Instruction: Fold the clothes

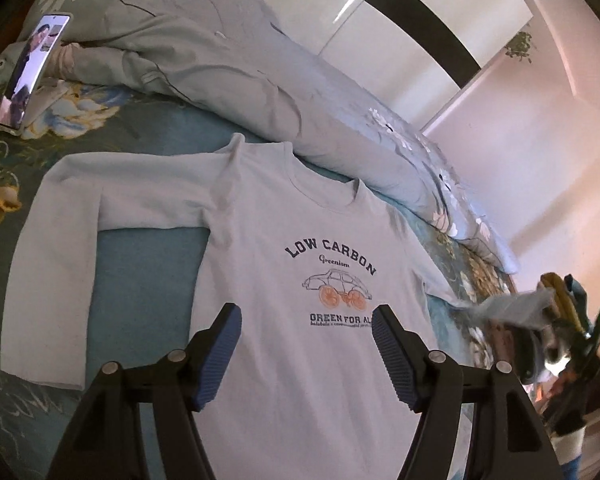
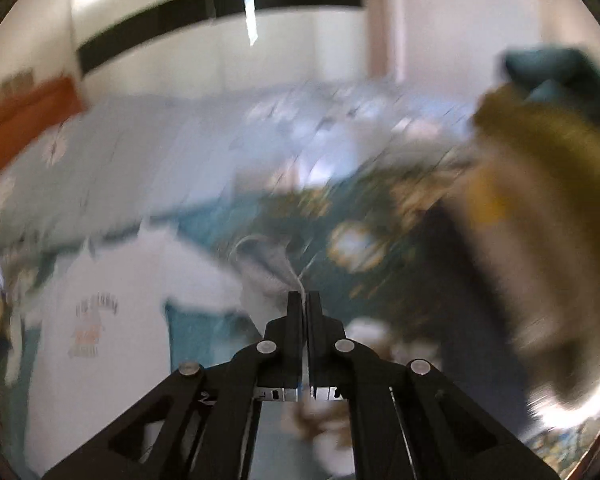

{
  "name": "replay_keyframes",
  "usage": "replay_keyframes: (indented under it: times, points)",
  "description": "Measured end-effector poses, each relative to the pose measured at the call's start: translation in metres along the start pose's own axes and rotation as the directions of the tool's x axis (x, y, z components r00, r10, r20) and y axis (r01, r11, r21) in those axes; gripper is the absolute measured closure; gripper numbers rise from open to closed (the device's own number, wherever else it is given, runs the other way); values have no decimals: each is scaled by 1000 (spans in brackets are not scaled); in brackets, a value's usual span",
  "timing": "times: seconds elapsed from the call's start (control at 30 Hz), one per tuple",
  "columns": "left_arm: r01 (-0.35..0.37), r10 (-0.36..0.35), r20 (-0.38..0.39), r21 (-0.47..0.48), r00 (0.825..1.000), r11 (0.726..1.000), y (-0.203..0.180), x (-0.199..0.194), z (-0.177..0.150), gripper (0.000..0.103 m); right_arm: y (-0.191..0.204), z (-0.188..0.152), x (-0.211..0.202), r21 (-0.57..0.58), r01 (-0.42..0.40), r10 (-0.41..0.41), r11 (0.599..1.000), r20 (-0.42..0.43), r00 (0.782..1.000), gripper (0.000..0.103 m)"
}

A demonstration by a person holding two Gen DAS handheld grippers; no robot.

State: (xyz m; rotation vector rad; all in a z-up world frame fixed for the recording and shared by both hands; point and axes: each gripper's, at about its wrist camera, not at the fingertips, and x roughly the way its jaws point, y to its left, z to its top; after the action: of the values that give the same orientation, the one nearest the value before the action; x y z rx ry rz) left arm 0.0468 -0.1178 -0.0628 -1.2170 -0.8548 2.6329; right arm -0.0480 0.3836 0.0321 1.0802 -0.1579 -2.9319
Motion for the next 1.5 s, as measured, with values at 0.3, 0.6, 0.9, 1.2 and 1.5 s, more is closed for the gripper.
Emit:
replay_keyframes:
  times: [0.3,0.6,0.9,1.2,1.5]
  points:
    - [10,-11,-24,-22,1000,1000,6,3,-7,32,-3,-39,-24,-121,-131,134,984,22,991,101]
    - [26,-25,-54,3,998,1000,-8,12,-15,31,-21,-95,-7,39,-156,160,987,-150,976,101]
    - [22,-20,-87,30,996,999,-18,18,-23,29,-74,-148,12,442,6,90,897,-196,976,66]
    - [23,-19,-99,41,995,999,-22,17,-29,29,-91,-137,30,523,52,19,851,-130,991,63]
    - [19,-14,-120,43,993,999,-23,22,-34,28,-69,-124,28,454,53,4,889,-123,992,100]
